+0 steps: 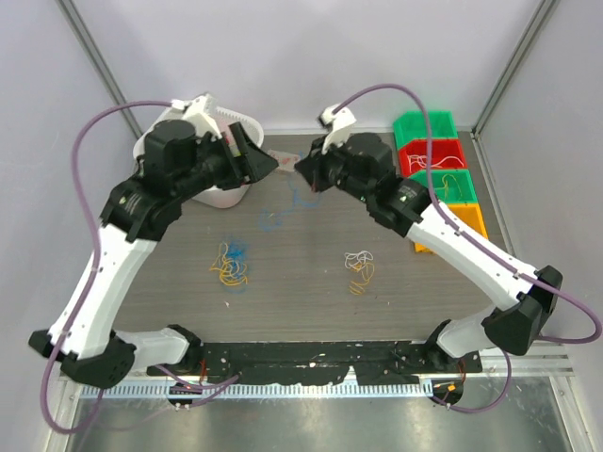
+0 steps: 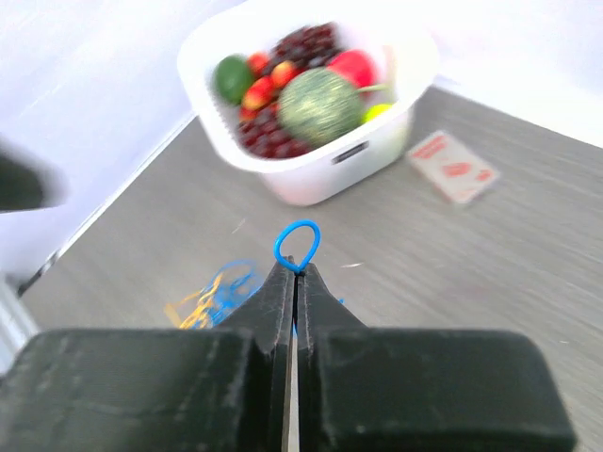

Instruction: Untangle the cables

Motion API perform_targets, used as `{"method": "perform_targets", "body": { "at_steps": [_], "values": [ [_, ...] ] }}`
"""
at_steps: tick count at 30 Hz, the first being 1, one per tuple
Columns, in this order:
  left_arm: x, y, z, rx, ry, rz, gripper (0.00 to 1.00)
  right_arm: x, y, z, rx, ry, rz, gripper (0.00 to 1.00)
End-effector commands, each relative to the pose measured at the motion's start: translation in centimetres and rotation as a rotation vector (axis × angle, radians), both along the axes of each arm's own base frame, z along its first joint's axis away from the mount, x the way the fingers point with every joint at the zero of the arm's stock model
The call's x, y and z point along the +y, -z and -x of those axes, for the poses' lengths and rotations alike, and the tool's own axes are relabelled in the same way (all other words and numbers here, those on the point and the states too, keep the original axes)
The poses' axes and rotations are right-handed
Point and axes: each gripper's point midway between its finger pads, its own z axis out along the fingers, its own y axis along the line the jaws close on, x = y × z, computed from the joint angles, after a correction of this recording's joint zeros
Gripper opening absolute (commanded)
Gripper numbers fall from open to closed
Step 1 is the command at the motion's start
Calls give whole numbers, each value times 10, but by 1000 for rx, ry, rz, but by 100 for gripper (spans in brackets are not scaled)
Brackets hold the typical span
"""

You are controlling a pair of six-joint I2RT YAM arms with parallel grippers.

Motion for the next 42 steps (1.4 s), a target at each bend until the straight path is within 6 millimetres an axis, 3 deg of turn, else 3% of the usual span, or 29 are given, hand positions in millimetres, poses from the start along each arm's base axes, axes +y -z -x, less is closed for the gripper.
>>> {"method": "perform_targets", "body": {
  "at_steps": [1,5,6,7,10,15,17,19,20,21,22,23,24,25,26,28,33,37,42],
  "values": [
    [51,-43,-2,-286,-182,-60,70,-56,-37,-63,-65,213,-160,1],
    [79,-26,1,-355,-252,-183,72,-128,-39,-122,-89,506,-179,1],
    [83,-22,2,-360,-256,-211,73,-156,-40,-140,-97,622,-178,1],
    [86,-18,2,-364,-255,-239,74,-168,-34,-151,-90,675,-160,1],
    [85,-4,-1,-362,-215,-318,76,-229,-41,-179,-144,875,-132,1],
    [85,10,-18,-378,-200,-437,79,-292,-34,-232,-189,1011,-87,1],
    [82,14,-26,-377,-175,-484,79,-309,-21,-254,-179,1034,-74,1],
    [79,15,-31,-382,-146,-522,79,-324,-20,-273,-200,1061,-81,1],
    [78,18,-33,-375,-134,-539,79,-328,-4,-285,-182,1076,-56,1],
    [77,20,-35,-368,-125,-553,79,-338,-10,-290,-197,1094,-61,1],
    [78,23,-36,-363,-120,-562,79,-343,8,-301,-175,1101,-46,1],
    [78,25,-38,-362,-118,-567,79,-350,5,-305,-184,1113,-55,1],
    [79,26,-40,-360,-120,-569,79,-355,20,-315,-167,1117,-44,1],
    [80,29,-42,-354,-122,-570,79,-362,14,-319,-179,1125,-54,1],
    [80,29,-44,-352,-122,-566,79,-363,28,-328,-159,1123,-43,1],
    [83,31,-51,-338,-124,-567,79,-368,30,-335,-155,1125,-48,1],
    [86,32,-66,-326,-133,-574,79,-370,12,-336,-171,1126,-75,1],
    [83,38,-73,-316,-121,-586,80,-368,-36,-328,-229,1118,-130,1],
    [82,50,-77,-297,-109,-594,80,-370,-59,-322,-265,1127,-158,1]
  ]
}}
